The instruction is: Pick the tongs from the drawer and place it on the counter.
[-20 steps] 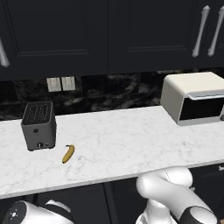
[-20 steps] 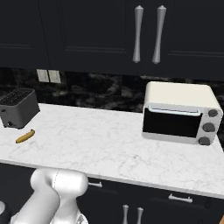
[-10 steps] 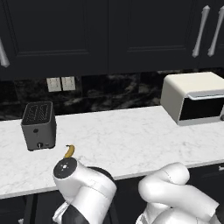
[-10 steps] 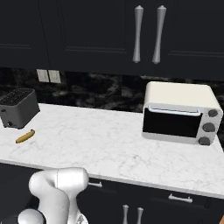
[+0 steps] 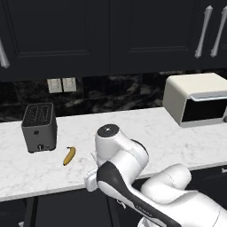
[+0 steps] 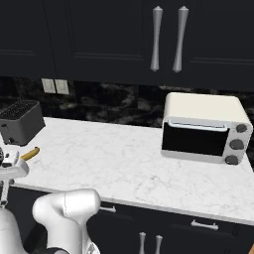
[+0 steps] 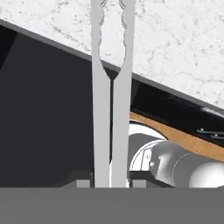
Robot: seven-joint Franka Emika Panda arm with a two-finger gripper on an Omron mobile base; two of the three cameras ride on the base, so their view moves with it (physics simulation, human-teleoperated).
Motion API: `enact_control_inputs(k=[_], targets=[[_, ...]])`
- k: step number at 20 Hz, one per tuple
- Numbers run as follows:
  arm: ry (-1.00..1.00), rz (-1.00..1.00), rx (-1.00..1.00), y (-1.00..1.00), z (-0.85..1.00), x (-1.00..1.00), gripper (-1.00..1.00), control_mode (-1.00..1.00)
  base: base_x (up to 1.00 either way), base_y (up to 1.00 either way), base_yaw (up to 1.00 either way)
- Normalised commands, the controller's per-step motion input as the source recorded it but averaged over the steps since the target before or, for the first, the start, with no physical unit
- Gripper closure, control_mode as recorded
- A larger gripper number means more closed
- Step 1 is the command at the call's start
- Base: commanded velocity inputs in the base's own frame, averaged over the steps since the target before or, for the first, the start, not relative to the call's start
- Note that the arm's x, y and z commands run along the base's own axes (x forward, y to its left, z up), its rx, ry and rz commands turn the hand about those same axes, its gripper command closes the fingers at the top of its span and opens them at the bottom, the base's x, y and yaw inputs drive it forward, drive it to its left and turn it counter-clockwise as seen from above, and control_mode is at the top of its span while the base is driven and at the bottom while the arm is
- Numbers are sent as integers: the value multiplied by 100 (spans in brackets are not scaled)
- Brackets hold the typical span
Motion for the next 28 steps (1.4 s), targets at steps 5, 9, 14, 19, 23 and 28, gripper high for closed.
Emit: enact_control_inputs(k=[5, 9, 14, 19, 23, 28], targets=[[25, -36, 0, -21, 51, 82, 100, -100, 0, 0, 0], [21, -29, 0, -68, 21, 85, 100, -100, 0, 0, 0], [-2, -19, -3, -57, -34, 51, 100, -100, 0, 0, 0], [-11, -12, -3, -59, -59, 44, 100, -100, 0, 0, 0], [-3, -13, 0, -58, -32, 75, 100, -100, 0, 0, 0], [0, -8, 0, -29, -34, 79, 100, -100, 0, 0, 0]])
